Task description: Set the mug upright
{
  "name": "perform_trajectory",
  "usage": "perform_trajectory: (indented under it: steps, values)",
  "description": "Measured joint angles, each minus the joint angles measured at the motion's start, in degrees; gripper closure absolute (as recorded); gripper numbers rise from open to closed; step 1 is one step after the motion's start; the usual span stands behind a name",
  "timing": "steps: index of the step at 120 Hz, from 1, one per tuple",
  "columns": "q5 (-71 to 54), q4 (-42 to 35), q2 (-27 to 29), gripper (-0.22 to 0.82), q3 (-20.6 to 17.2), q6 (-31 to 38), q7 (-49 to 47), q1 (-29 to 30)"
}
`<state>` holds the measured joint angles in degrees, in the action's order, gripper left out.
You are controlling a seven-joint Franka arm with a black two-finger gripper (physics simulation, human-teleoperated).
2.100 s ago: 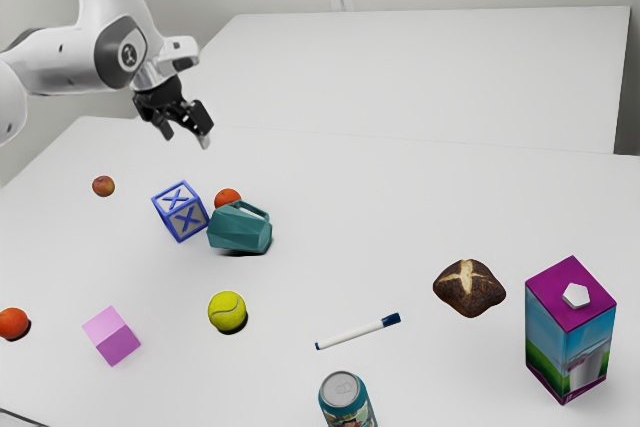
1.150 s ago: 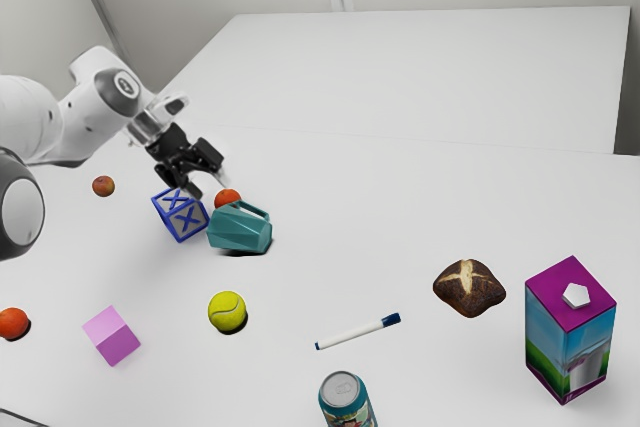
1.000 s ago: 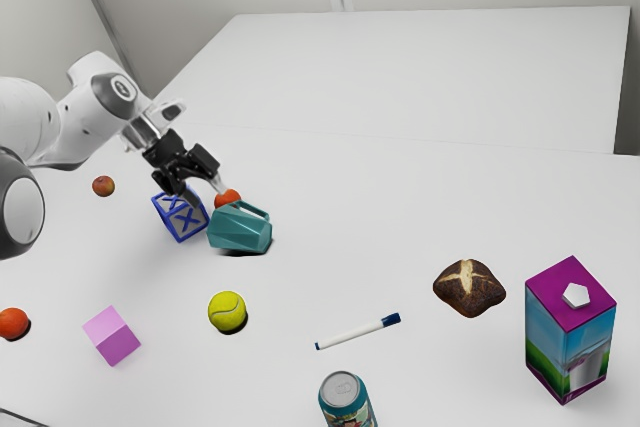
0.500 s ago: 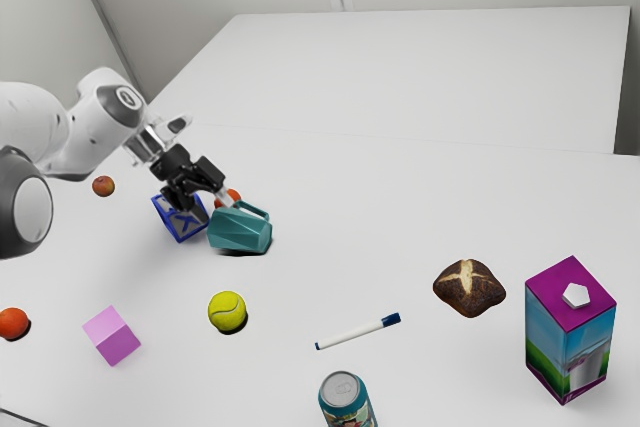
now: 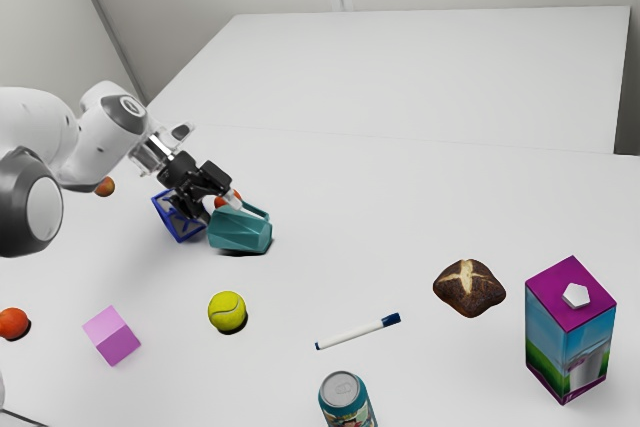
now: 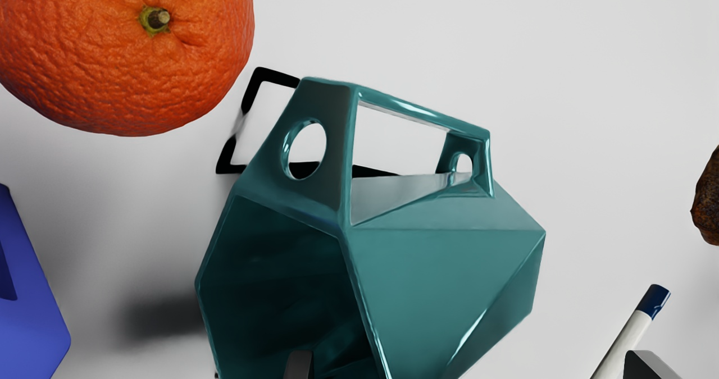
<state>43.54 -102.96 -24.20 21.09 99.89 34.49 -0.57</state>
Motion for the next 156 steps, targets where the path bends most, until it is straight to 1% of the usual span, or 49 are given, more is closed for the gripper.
perform_trajectory:
  steps: [23,33,40,57,72,84,95,103,128,156]
  values:
    - [1.88,0.02,-0.57,0.0,0.0,0.05,0.17,0.29]
    - [2.28,0.02,-0.6,0.03,0.0,0.15,0.2,0.3]
    - [2.43,0.03,-0.6,0.07,0.0,0.24,0.21,0.3]
    - [2.79,0.04,-0.62,0.22,-0.04,0.45,0.13,0.3]
    - [3.1,0.09,-0.63,0.32,0.0,0.59,0.02,0.17]
    - [3.22,0.11,-0.63,0.43,-0.01,0.65,-0.06,0.05]
    - [3.52,0.18,-0.63,0.56,0.0,0.69,-0.12,0.01]
    - [3.99,0.19,-0.58,0.62,-0.02,0.75,-0.17,-0.04]
    - [6.3,0.26,-0.46,0.72,-0.08,0.88,-0.33,-0.23]
    - [8.05,0.2,-0.32,0.76,-0.42,0.92,-0.38,-0.12]
